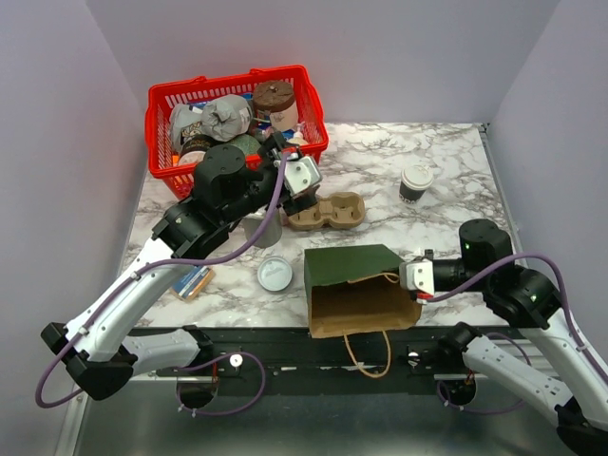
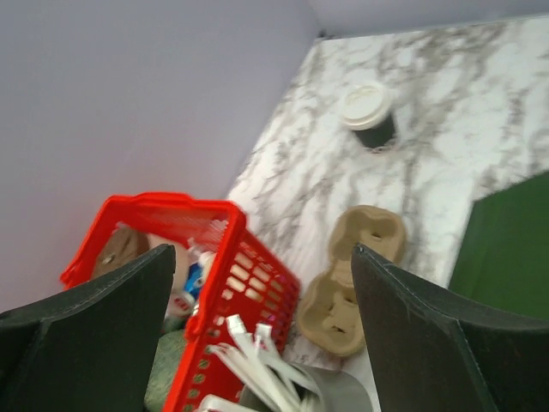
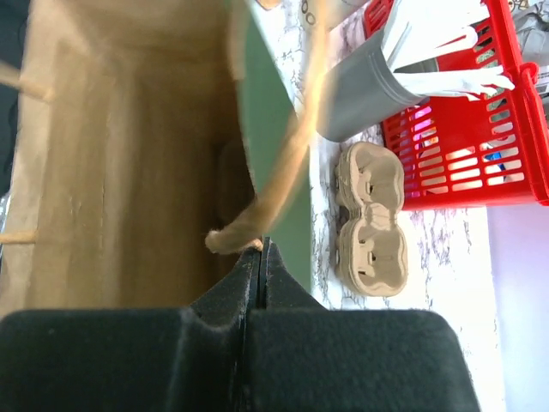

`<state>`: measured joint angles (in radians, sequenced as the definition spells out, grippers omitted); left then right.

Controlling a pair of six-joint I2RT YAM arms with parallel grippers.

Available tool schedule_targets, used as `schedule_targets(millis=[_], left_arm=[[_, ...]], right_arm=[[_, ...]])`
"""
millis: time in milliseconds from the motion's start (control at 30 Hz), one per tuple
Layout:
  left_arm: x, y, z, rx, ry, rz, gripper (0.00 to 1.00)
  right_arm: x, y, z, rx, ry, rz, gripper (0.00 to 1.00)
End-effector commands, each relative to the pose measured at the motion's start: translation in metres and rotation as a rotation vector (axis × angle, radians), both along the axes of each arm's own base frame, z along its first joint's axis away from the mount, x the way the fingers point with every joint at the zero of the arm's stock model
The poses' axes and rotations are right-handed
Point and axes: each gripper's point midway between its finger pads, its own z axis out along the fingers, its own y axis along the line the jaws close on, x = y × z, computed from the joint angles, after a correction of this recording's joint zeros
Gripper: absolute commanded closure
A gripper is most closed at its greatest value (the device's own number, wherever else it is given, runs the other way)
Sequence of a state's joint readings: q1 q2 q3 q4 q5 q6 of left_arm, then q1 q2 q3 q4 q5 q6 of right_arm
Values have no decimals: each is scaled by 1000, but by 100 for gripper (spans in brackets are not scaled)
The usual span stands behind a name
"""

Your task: Pack the takeout coffee

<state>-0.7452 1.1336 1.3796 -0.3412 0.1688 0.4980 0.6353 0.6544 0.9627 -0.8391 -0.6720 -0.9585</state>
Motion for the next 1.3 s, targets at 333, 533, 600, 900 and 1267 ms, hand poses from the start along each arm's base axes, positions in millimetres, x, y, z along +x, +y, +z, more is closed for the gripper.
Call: schedule_targets(millis=[333,533,600,900,1267], left_arm=[[-112,-39,-58,117,238,-564,10],[-117,-62,-71,166,258,-630,13],[-116,-68,-73,171,261,-641,15],[-110,-69,-74,198,261,-619,20],[-92,-37,-75,286,234,-514,20]], right_arm=[[13,4,2,4,122,-111,99],[23,6,2,8,145,-159,98],[29,7,4,15,147,-183,98],[43,12,7,40,176,-243,98],[49,14,9,29,169,-253,98]])
